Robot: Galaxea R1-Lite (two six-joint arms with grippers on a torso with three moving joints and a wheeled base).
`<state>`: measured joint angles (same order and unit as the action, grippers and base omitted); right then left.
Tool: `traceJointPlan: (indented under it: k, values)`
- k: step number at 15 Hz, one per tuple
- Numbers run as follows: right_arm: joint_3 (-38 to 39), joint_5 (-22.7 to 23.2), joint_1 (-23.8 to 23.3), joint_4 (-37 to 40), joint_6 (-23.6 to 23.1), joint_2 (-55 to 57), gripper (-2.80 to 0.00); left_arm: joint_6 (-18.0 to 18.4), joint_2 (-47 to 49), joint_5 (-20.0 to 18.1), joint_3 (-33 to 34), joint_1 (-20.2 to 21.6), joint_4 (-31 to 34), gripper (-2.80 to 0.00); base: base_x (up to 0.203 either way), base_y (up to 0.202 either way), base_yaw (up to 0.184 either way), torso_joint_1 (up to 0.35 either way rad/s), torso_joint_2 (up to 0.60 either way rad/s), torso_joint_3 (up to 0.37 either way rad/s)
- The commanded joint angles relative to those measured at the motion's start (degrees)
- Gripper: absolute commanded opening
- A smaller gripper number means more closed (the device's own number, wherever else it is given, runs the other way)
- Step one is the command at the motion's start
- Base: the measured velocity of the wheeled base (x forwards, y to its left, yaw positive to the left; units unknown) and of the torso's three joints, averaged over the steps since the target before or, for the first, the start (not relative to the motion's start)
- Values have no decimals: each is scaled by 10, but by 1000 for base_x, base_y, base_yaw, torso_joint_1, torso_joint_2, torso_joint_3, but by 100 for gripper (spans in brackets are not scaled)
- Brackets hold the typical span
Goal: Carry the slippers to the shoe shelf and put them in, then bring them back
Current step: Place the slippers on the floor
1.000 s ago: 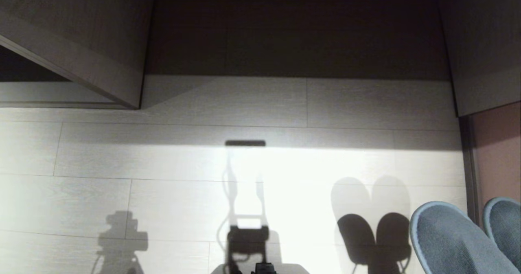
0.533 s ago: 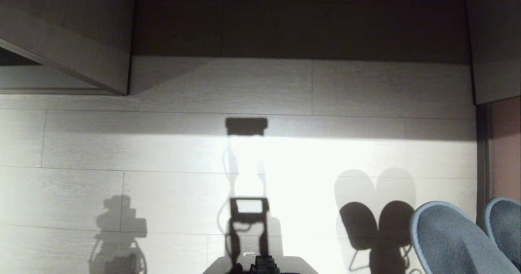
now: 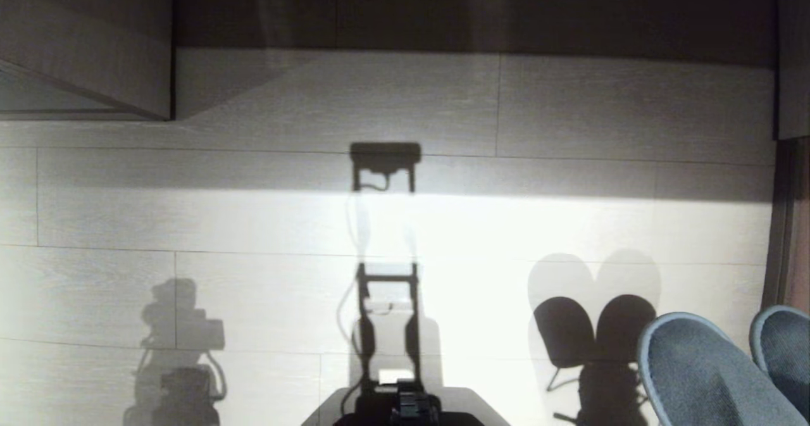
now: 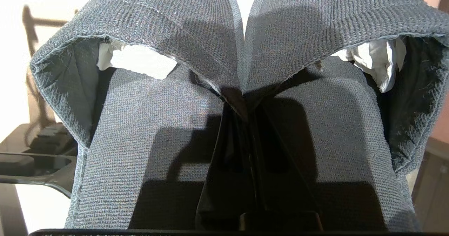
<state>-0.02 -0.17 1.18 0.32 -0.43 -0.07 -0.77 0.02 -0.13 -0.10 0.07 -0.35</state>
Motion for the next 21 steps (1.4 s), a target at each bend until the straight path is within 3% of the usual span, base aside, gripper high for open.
traceJointPlan:
  k: [1, 10, 21]
  values:
    - [0, 0, 0, 0, 0, 1, -280, 0, 1, 0, 0, 0, 0, -280, 0, 0, 0, 2, -2, -198]
    - [0, 0, 0, 0, 0, 1, -280, 0, 0, 0, 0, 0, 0, -280, 0, 0, 0, 2, 2, -185]
    - [0, 0, 0, 0, 0, 1, -280, 1, 0, 0, 0, 0, 0, -280, 0, 0, 0, 0, 1, -8]
